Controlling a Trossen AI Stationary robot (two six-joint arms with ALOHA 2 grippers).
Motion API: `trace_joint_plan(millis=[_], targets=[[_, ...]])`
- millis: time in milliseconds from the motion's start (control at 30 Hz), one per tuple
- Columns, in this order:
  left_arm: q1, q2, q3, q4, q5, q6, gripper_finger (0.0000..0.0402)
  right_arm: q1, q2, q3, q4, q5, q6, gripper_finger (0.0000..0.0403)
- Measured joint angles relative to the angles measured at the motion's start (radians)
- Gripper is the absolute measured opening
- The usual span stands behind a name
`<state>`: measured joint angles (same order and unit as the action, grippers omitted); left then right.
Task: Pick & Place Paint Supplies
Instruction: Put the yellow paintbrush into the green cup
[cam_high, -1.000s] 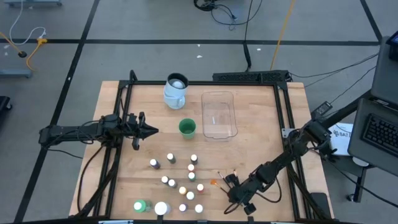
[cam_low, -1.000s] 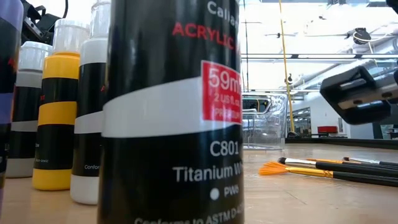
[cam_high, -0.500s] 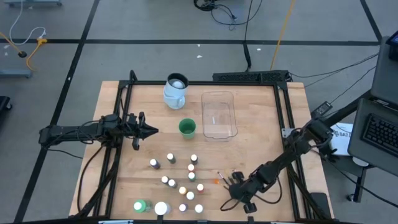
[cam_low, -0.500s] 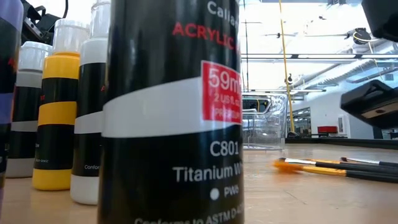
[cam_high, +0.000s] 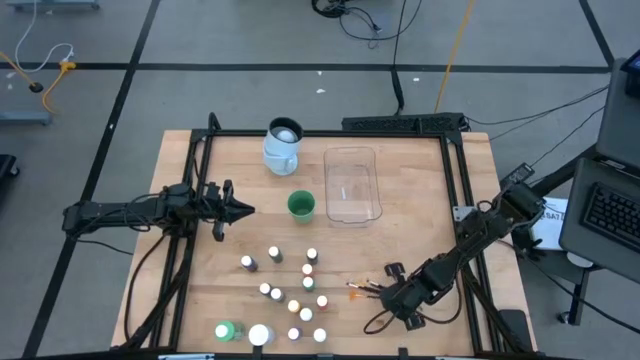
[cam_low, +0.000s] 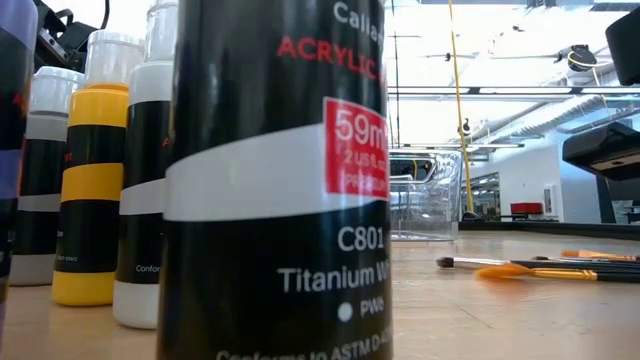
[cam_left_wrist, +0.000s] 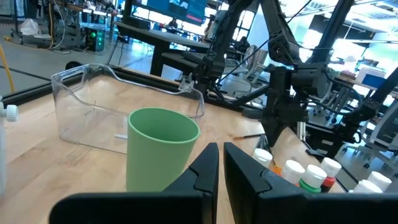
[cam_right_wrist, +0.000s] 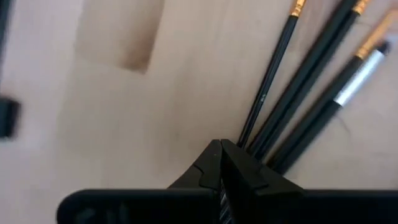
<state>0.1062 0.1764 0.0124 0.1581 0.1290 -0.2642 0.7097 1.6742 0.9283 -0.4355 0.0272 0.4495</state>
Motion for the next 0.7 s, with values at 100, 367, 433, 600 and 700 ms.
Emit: trace_joint_plan(millis=[100,367,433,600,700], targets=[[0.000,0.000,0.000,0.000,0.000,0.000,0.0026,-0.001,-0.031,-0.004,0.022,0.012,-0.040,0.0001],[0.000,0.000,0.000,0.000,-0.009,0.000,0.0026,-0.003,-0.187,0.062,0.063,0.182,-0.061,0.0001],[0.000,0.000,0.000,-0.006,-0.009,0.000,0.0026,-0.011,-0.235,0.083,0.012,0.315,0.017,0.0001],[0.000,0.000,0.000,-0.008,-0.009,0.000,0.0026,-0.065,-0.292,0.092,-0.340,0.363,0.236,0.0015],[0.000,0.000,0.000,-0.008,-0.009,-0.001,0.0026,-0.099,-0.283,0.092,-0.498,0.357,0.360,0.0051]])
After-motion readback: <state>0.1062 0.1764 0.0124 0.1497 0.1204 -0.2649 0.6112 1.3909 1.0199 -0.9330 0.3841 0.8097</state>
